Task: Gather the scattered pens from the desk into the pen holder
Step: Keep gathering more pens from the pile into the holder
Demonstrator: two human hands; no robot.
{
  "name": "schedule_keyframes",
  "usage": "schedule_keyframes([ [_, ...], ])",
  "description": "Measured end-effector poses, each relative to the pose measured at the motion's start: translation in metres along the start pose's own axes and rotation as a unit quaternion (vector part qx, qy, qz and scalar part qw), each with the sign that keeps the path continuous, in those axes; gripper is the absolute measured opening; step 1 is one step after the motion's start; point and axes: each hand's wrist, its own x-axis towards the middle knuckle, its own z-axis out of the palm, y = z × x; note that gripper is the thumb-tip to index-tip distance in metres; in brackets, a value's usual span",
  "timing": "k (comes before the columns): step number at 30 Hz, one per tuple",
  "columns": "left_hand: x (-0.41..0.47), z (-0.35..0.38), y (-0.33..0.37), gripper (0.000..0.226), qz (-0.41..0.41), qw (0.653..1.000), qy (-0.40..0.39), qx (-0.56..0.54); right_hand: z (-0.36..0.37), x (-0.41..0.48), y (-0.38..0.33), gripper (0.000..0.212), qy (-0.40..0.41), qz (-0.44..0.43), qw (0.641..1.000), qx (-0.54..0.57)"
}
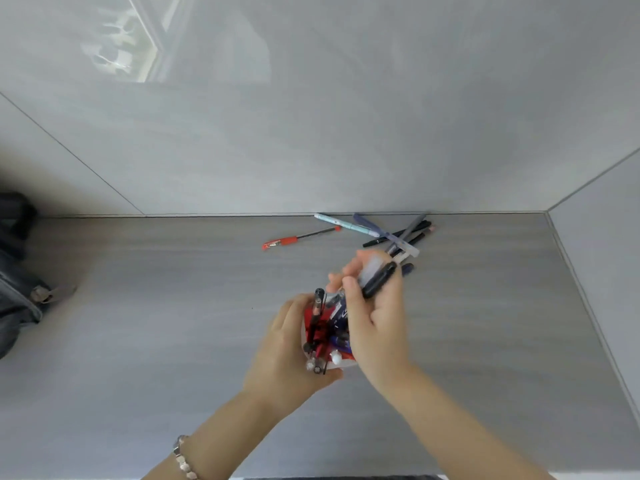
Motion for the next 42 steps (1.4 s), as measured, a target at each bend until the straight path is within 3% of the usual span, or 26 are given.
schedule_keyframes([
  [5,0.0,-0.025,-0.018,0.088,0.023,1.0,-0.006,-0.014,0.02,-0.018,0.008,0.064,0.05,-0.1,0.966,-0.233],
  [8,0.003,-0.034,-0.025,0.081,0.035,0.999,-0.011,-0.023,0.024,-0.025,0.012,0.022,0.029,-0.152,0.931,-0.33],
  [12,0.008,-0.043,-0.029,0.076,0.083,0.996,-0.035,-0.024,0.036,-0.037,0.019,0.046,-0.098,-0.143,0.862,-0.476],
  [14,0.009,-0.048,-0.033,0.079,0.066,0.996,-0.033,-0.041,0.039,-0.033,0.012,0.06,-0.172,-0.116,0.83,-0.517],
  [16,0.01,-0.052,-0.04,0.077,0.015,0.996,-0.003,-0.086,0.032,-0.015,0.003,0.072,-0.251,-0.048,0.854,-0.454],
  [17,0.011,-0.055,-0.043,0.075,-0.009,0.993,0.016,-0.113,0.028,-0.001,0.0,0.071,-0.246,-0.025,0.875,-0.416],
  [19,0.014,-0.06,-0.046,0.069,-0.04,0.987,0.047,-0.15,0.019,0.035,0.0,0.048,-0.187,0.001,0.899,-0.395],
  [20,0.016,-0.063,-0.047,0.066,-0.045,0.985,0.056,-0.157,0.016,0.054,0.008,0.035,-0.165,0.011,0.89,-0.425],
  [21,0.019,-0.066,-0.047,0.063,-0.045,0.983,0.067,-0.163,0.016,0.071,0.02,0.032,-0.164,0.022,0.867,-0.471],
  [27,0.032,-0.076,-0.049,0.059,-0.067,0.978,0.072,-0.182,0.055,0.13,0.091,0.051,-0.336,-0.016,0.731,-0.594],
  [32,0.031,-0.08,-0.038,0.055,-0.059,0.979,0.127,-0.149,0.075,0.14,0.106,0.029,-0.379,-0.037,0.66,-0.647],
  [34,0.033,-0.079,-0.041,0.059,-0.055,0.982,0.121,-0.136,0.07,0.139,0.098,0.024,-0.36,-0.034,0.693,-0.624],
  [36,0.036,-0.078,-0.045,0.064,-0.046,0.982,0.114,-0.145,0.055,0.139,0.088,0.027,-0.287,-0.02,0.723,-0.628],
  [39,0.038,-0.075,-0.047,0.064,-0.035,0.983,0.078,-0.166,0.015,0.146,0.084,0.028,-0.187,0.05,0.705,-0.683],
  [42,0.04,-0.073,-0.049,0.067,-0.023,0.983,0.08,-0.165,-0.018,0.151,0.092,0.021,-0.171,0.094,0.682,-0.705],
])
